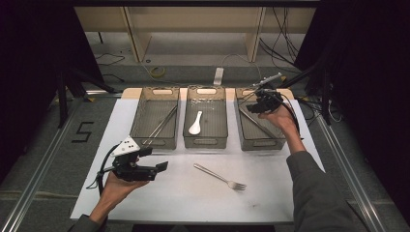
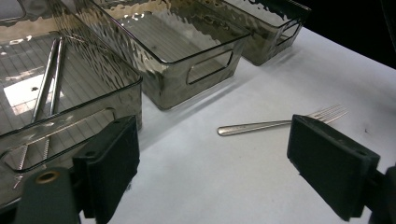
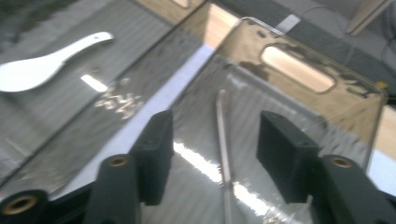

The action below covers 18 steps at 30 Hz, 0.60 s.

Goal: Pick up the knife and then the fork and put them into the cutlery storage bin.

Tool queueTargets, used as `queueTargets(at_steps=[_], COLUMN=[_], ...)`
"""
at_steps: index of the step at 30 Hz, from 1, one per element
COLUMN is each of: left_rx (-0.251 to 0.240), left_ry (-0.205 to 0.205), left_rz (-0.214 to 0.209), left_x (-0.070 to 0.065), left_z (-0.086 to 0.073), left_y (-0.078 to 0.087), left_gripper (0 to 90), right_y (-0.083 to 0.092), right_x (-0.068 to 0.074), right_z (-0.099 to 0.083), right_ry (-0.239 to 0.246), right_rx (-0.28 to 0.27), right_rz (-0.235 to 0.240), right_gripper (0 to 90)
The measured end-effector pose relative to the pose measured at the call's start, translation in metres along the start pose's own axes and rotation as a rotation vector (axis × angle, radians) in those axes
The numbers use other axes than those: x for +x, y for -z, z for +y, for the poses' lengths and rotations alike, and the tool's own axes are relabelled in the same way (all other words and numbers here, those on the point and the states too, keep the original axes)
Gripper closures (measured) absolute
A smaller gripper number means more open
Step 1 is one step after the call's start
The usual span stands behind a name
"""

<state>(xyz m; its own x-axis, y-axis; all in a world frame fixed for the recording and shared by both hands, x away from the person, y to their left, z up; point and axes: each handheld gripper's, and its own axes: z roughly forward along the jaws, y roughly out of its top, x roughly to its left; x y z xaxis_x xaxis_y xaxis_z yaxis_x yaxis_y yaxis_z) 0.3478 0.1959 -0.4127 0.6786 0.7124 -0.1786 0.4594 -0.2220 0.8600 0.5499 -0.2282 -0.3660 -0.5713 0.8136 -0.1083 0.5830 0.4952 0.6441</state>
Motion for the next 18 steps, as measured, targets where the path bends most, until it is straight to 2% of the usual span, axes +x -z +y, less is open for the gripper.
queueTargets(at_steps=[4,6,11,15,18], left_rx=[0.003,0.002,-0.006,-0.012,-0.010], left_ry=[0.004,0.005,0.006,0.010,0.014], left_rz=[0.001,0.002,0.001,0.001,0.002], left_x=[0.001,0.001,0.001,0.002,0.003], left_z=[0.000,0.000,0.000,0.000,0.000], left_y=[0.000,0.000,0.001,0.001,0.001], left_gripper=[16.6,16.5,16.6,16.5,16.5], right_y=[0.015,0.024,0.038,0.042,0.040], right_x=[0.014,0.025,0.064,0.098,0.115], right_z=[-0.002,-0.002,-0.010,-0.023,-0.033], right_ry=[0.023,0.024,0.098,0.169,0.199], right_rx=[-0.016,-0.029,-0.026,-0.006,0.018], right_rz=[0.055,0.102,0.180,0.253,0.288], right_gripper=[38.1,36.8,33.4,32.3,33.2])
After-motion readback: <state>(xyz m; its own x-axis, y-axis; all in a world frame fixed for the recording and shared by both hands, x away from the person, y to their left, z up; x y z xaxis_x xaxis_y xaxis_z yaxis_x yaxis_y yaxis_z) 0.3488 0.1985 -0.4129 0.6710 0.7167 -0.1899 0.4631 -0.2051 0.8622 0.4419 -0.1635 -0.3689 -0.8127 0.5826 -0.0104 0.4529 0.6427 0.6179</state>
